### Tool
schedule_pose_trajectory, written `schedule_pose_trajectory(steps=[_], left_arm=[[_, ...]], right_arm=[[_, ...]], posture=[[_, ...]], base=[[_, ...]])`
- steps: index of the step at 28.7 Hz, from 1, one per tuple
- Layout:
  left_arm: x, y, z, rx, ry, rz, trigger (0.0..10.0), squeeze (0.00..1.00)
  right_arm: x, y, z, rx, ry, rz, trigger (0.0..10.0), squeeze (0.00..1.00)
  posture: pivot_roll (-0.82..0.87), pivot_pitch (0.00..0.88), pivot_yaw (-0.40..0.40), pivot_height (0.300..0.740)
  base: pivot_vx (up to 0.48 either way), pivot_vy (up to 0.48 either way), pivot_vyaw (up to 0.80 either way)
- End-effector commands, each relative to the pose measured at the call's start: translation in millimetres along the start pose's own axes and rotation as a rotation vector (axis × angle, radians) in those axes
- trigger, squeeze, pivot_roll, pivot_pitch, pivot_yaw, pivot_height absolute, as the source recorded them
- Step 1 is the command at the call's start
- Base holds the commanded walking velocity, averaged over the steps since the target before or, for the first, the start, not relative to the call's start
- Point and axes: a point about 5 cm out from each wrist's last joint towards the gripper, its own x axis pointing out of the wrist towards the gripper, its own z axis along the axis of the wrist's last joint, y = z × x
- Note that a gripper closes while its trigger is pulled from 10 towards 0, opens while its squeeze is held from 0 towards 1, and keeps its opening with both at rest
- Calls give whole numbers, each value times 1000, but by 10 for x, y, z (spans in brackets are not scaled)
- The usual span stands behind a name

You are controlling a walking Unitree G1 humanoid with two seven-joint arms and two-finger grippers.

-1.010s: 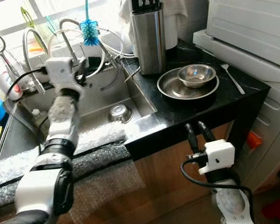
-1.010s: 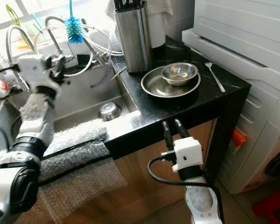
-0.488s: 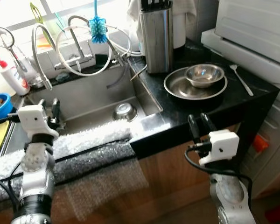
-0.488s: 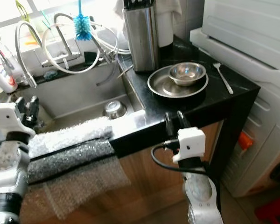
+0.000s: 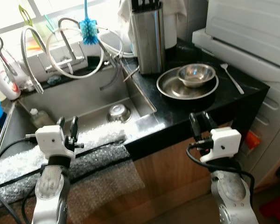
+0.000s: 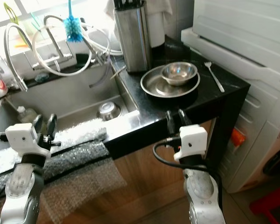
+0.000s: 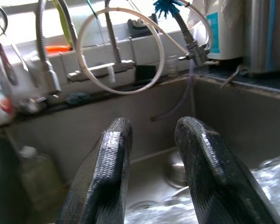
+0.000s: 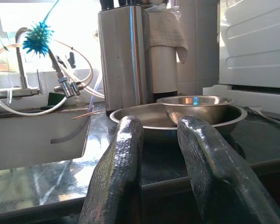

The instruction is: Kitchen organization

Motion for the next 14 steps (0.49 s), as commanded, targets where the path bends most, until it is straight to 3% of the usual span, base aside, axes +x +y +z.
schedule_pose_trajectory(steps=[1,7,14], left_arm=[[-12,82,96,66,-27,-2,10000,0],[-95,141,131,84,-7,22,10000,0],[-7,-8,174,28,-5,63,10000,0]], right_arm=[[23,46,63,8,-25,18,10000,0],[16,50,70,0,-24,24,10000,0],[50,55,88,-22,-22,36,10000,0]], posture=[[-151,0,172,740],[-150,0,170,740],[-145,0,159,740]], base=[[0,0,0],[0,0,0],[0,0,0]])
